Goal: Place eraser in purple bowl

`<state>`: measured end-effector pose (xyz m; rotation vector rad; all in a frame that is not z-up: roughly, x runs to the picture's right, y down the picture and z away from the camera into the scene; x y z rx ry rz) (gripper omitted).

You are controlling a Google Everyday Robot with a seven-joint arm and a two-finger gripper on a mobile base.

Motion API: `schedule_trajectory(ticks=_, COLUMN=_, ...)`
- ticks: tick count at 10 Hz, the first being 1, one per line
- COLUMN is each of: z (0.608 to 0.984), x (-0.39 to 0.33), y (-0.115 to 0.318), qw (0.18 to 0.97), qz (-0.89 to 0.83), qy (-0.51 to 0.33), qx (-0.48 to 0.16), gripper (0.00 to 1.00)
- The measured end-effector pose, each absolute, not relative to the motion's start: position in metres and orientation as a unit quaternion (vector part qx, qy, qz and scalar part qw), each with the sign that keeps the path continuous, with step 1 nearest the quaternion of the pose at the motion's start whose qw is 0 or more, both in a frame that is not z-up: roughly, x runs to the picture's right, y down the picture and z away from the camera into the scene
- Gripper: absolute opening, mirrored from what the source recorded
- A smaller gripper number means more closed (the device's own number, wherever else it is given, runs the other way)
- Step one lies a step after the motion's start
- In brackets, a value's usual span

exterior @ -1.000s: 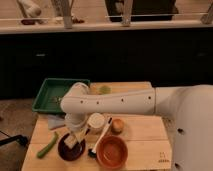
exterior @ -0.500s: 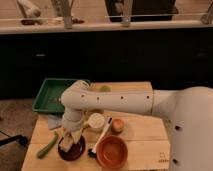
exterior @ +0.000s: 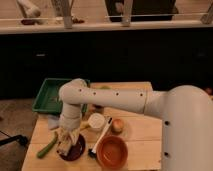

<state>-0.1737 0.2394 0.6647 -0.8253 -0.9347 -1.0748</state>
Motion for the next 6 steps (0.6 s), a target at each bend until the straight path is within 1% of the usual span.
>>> schedule_trajectory(ticks=3, z=0.6595, x=-0.1681, y=0.2444, qw=0.661, qz=-0.487, qy=-0.425, qx=-0.381, gripper=0.00)
schedule_trajectory(ticks=5, z=0.6564, x=-0.1655, y=0.2459, qw=0.656, qz=-0.485, qy=-0.432, qx=-0.385, gripper=0.03)
schedule_trajectory(ticks=6, z=0.6550, x=-0.1635, y=0.2479, qw=0.651, qz=-0.482, qy=-0.437, qx=-0.391, gripper=0.16)
